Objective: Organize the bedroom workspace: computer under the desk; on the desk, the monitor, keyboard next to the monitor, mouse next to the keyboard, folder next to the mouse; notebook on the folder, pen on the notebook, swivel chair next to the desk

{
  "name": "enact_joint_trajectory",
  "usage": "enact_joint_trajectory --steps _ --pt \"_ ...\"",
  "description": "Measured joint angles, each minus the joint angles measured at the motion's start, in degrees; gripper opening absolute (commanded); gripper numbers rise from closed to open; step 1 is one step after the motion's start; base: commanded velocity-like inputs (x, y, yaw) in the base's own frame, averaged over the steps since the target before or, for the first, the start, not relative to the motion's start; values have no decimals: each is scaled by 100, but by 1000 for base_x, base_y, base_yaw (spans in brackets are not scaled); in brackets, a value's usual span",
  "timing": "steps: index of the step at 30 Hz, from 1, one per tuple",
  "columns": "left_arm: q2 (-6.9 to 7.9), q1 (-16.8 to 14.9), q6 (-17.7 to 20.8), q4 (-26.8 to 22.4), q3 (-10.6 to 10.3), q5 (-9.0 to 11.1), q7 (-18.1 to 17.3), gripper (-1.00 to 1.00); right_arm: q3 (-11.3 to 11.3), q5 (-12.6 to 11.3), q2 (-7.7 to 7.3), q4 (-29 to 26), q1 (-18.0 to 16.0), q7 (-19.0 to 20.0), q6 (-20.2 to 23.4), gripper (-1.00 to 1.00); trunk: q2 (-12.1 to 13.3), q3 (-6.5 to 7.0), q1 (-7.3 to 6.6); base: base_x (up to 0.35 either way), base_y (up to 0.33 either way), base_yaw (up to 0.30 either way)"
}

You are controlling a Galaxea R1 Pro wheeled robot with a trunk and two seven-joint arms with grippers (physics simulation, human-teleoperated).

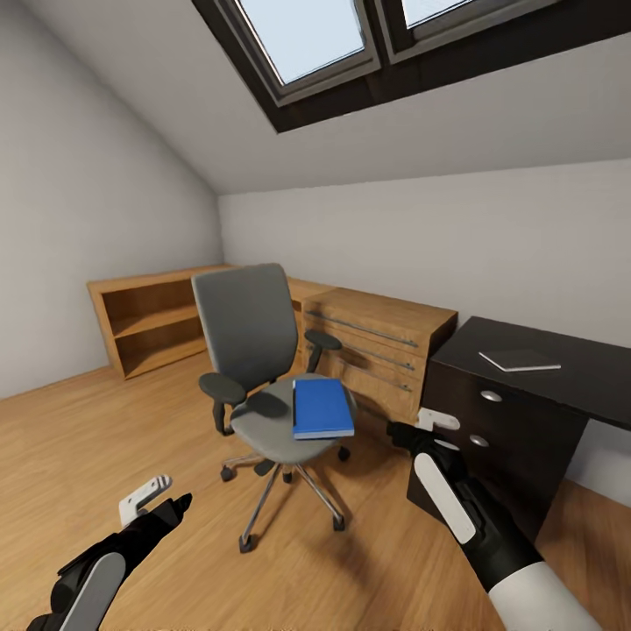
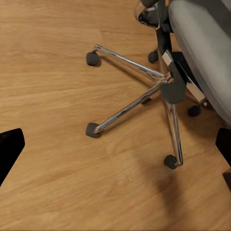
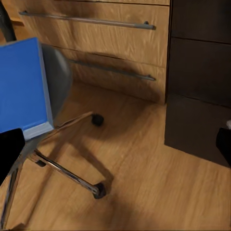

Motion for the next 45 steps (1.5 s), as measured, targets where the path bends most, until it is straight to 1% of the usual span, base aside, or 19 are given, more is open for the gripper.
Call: enact_joint_trajectory --steps 7,14,19,22,24,25,26,28,29,30,32,36,37,39,40,42,43,44,45 --pt "-4 0 0 -30 184 0 0 100 -33 -302 8 1 0 -12 -165 100 -281 -126 154 0 0 0" --pt "-4 0 7 -183 197 0 0 100 -80 -350 -8 9 0 -6 -219 100 -562 -251 308 0 0 0" --pt "-4 0 11 -322 197 3 0 100 -126 -365 -13 136 0 -4 -498 100 -762 -341 417 0 0 0" --pt "-4 4 15 -505 199 5 -5 100 -242 -356 -7 232 -1 10 -658 100 -882 -395 483 0 0 0" --pt "-4 7 16 -560 202 5 -8 100 -319 -357 -5 370 -1 19 -902 100 -963 -431 527 0 0 0" --pt "-2 8 16 -598 210 5 -20 100 -451 -381 1 829 -2 35 -1684 100 -1002 -449 550 0 0 0" --pt "-1 9 17 -605 216 6 -22 100 -534 -410 3 1108 -7 47 -2082 100 -1043 -467 572 0 0 0" --pt "1 9 17 -612 226 8 -27 100 -805 -556 8 1528 -17 122 -2613 100 -1123 -503 615 0 0 0" --pt "2 11 17 -613 227 8 -27 100 -890 -615 10 1611 -22 158 -2686 100 -1163 -521 637 0 0 0" --pt "-1 12 17 -616 230 9 -29 100 -1194 -932 9 1848 -34 349 -2839 100 -1203 -539 659 0 0 0" --pt "-1 11 17 -616 231 9 -28 100 -1465 -1386 -19 1975 -41 627 -2907 100 -1284 -575 703 0 0 0" --pt "-3 13 17 -617 232 9 -27 100 -1733 -2016 -135 2046 -46 1101 -2895 100 -1444 -646 791 0 0 0" --pt "-3 15 17 -617 231 9 -27 100 -1805 -2279 -196 2167 -41 1765 -2630 100 -1484 -664 813 0 0 0" --pt "-4 15 17 -618 216 5 -27 100 -1826 -2341 -218 2345 -40 2368 -2361 100 -1564 -700 857 0 0 0" --pt "-5 14 17 -618 212 4 -27 100 -1829 -2344 -222 2380 -40 2538 -2280 100 -1605 -718 879 0 0 0" --pt "-10 15 17 -619 199 2 -26 100 -1830 -2340 -255 2452 -33 3189 -1939 100 -1685 -754 923 0 0 0" --pt "-10 15 17 -618 197 1 -26 100 -1831 -2338 -266 2459 -30 3348 -1849 100 -1725 -772 945 0 0 0" --pt "-11 13 17 -618 193 1 -26 100 -1833 -2337 -293 2484 -24 3797 -1652 100 -1765 -790 967 0 0 0" --pt "-12 13 17 -618 191 1 -26 100 -1834 -2341 -305 2499 -23 4053 -1568 100 -1768 -812 971 0 0 0"
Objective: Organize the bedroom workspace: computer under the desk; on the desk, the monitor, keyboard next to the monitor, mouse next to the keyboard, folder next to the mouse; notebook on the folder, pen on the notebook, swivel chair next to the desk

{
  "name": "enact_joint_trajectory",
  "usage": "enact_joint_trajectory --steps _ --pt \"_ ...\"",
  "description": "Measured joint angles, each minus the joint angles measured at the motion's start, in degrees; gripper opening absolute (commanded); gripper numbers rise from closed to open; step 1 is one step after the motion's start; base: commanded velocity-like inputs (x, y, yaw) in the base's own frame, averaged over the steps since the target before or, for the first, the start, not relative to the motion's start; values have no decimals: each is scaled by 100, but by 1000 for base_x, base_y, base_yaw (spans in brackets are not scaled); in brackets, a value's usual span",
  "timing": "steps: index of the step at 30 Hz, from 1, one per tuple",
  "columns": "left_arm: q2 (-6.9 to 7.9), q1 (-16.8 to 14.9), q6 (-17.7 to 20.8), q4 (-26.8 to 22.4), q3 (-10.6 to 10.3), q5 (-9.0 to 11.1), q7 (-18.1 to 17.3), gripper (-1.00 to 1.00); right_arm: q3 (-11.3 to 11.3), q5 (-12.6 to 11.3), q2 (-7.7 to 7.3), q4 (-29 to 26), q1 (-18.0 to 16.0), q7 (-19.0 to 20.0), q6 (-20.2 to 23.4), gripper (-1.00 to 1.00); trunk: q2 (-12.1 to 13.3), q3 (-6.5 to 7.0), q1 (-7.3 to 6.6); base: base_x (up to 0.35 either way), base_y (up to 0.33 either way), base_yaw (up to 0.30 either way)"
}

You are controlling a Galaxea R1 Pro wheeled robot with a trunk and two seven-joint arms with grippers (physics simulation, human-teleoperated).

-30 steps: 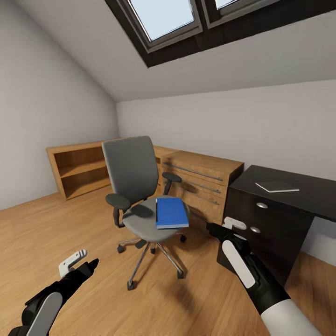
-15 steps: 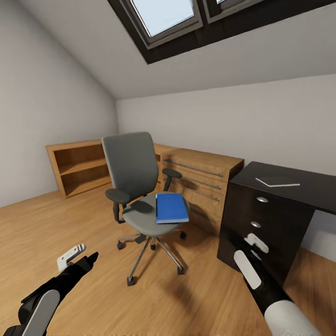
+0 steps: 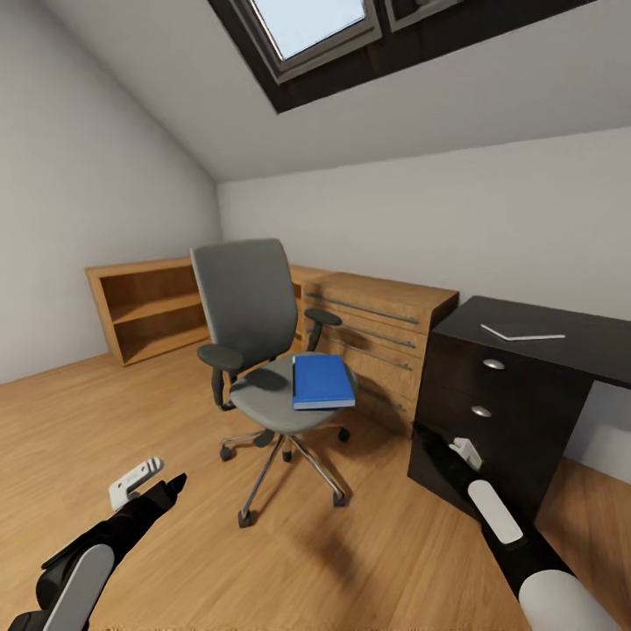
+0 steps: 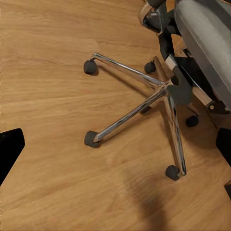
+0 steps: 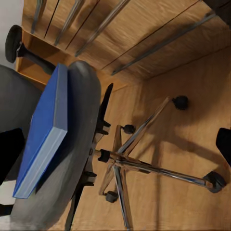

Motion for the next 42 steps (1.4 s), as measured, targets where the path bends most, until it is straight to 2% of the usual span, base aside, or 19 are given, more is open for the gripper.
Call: enact_joint_trajectory --steps 2,4,18,22,26,34,42 --pt "0 3 0 -1 -6 0 0 100 -1 -12 -12 15 1 308 89 100 -3 -44 5 0 0 0" --pt "-4 4 0 0 -9 0 0 100 5 -16 -13 16 2 440 129 100 -5 -89 10 0 0 0" --pt "-2 3 9 0 -12 -18 5 100 -2 -58 40 -16 2 928 143 100 -24 -399 46 0 0 0" --pt "-1 4 7 0 -5 -25 8 100 21 -55 47 -4 3 995 145 100 -27 -444 52 0 0 0" --pt "-1 4 8 1 -9 -31 9 100 48 -48 108 -13 2 1181 147 100 -32 -532 62 0 0 0" --pt "1 4 24 8 -9 -29 13 100 135 -43 181 -26 2 1494 160 100 -33 -533 62 0 0 0" --pt "8 4 27 61 -3 -40 18 100 282 -42 195 -20 2 1562 174 100 -33 -533 59 105 29 0"
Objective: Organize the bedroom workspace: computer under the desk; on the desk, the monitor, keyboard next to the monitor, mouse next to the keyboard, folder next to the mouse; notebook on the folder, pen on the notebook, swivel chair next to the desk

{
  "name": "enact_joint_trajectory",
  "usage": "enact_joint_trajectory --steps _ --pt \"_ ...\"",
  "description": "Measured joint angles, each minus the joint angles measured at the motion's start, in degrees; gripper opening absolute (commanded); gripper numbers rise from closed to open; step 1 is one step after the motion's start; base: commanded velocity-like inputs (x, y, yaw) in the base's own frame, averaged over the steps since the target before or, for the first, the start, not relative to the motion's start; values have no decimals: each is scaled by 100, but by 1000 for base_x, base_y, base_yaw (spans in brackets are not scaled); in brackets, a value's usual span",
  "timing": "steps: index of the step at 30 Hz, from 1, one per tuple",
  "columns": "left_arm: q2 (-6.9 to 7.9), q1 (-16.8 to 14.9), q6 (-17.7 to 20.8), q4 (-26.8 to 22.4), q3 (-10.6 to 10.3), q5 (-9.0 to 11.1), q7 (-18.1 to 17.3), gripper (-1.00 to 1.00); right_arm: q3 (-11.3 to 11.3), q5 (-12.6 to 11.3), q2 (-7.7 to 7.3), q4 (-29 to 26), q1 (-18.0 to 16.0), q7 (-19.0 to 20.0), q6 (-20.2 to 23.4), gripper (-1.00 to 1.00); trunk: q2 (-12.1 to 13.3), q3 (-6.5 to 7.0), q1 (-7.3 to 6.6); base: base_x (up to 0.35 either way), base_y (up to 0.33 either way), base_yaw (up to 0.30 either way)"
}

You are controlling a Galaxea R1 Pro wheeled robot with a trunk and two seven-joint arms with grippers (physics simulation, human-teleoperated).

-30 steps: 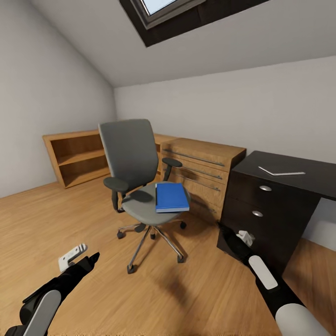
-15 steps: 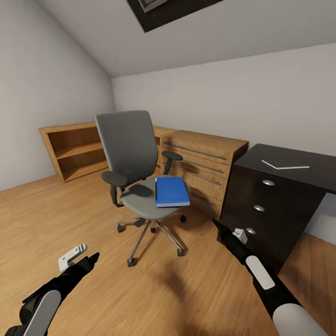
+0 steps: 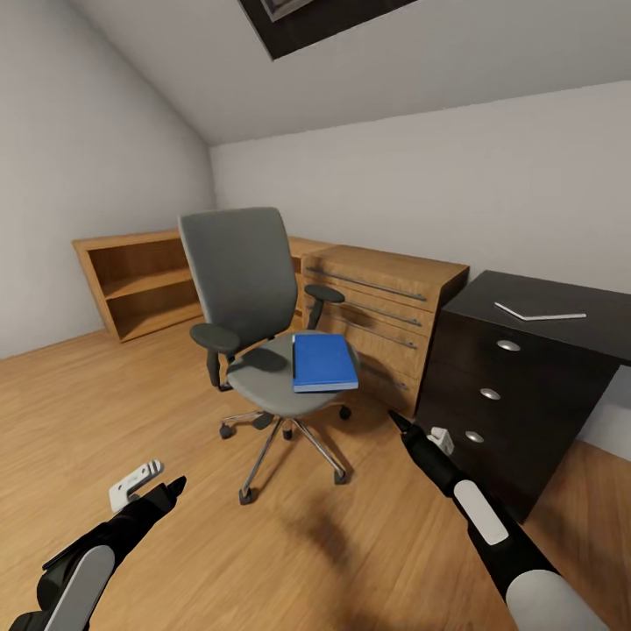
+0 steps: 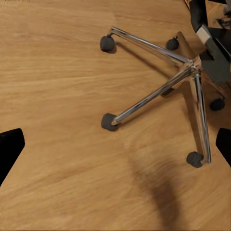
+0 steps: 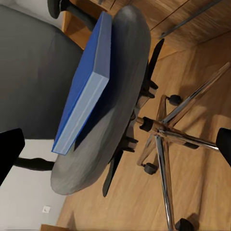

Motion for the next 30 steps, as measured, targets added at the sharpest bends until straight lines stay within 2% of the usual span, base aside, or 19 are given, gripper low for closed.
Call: enact_joint_trajectory --steps 22,30 --pt "1 0 -4 70 3 -10 1 100 16 6 1 9 0 -2 -3 100 0 0 0 180 51 0" --pt "1 0 -1 71 8 -11 0 100 16 9 1 14 0 -3 -5 100 0 0 2 52 25 0"
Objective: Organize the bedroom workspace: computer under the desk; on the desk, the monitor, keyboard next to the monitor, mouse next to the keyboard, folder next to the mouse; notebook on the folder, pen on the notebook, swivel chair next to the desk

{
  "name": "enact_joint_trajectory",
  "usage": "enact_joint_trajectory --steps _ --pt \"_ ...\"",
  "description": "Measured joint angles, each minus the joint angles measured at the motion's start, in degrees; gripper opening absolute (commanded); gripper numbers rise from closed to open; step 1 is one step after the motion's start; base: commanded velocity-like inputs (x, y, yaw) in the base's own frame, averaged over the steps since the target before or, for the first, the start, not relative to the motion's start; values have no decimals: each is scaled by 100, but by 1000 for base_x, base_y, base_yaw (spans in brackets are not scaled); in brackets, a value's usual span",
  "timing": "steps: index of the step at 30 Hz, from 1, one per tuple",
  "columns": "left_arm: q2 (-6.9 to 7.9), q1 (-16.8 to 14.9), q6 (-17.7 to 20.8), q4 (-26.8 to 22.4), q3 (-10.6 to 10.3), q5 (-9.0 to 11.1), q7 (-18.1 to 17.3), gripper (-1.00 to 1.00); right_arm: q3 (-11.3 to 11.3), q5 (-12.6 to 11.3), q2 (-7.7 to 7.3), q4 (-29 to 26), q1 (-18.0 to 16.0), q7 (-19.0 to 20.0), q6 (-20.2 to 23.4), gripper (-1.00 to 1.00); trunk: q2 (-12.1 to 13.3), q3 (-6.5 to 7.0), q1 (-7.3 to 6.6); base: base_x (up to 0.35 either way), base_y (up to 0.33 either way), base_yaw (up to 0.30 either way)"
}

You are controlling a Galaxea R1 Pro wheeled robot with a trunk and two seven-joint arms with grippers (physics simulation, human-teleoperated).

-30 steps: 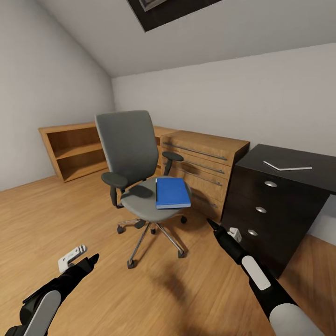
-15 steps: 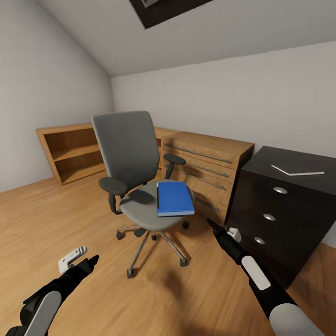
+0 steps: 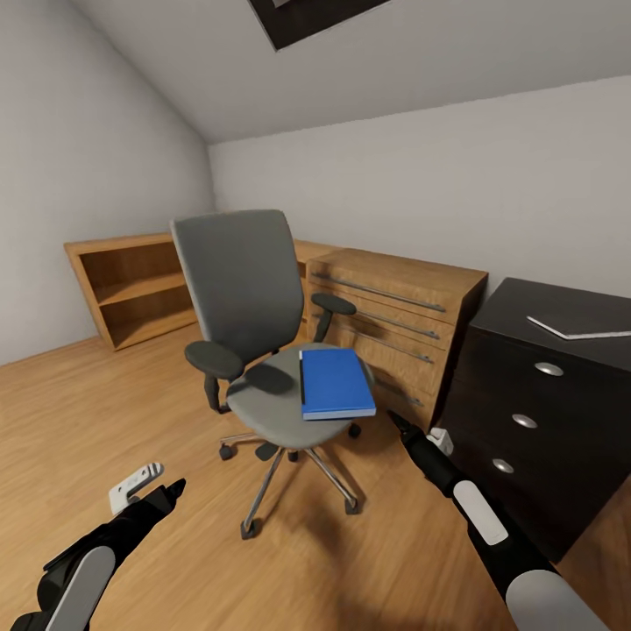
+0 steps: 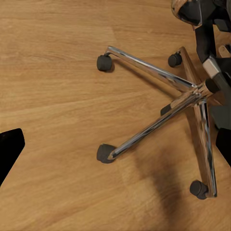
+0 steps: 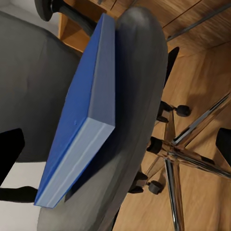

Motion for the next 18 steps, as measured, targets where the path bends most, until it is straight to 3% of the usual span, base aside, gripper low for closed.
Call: enact_joint_trajectory --steps 7,18 --pt "0 0 1 -1 1 4 1 100 8 0 8 6 0 1 -4 100 0 0 -2 127 102 0" --pt "0 0 1 8 9 24 0 100 9 0 8 -1 0 0 -2 100 0 0 -1 55 15 0"
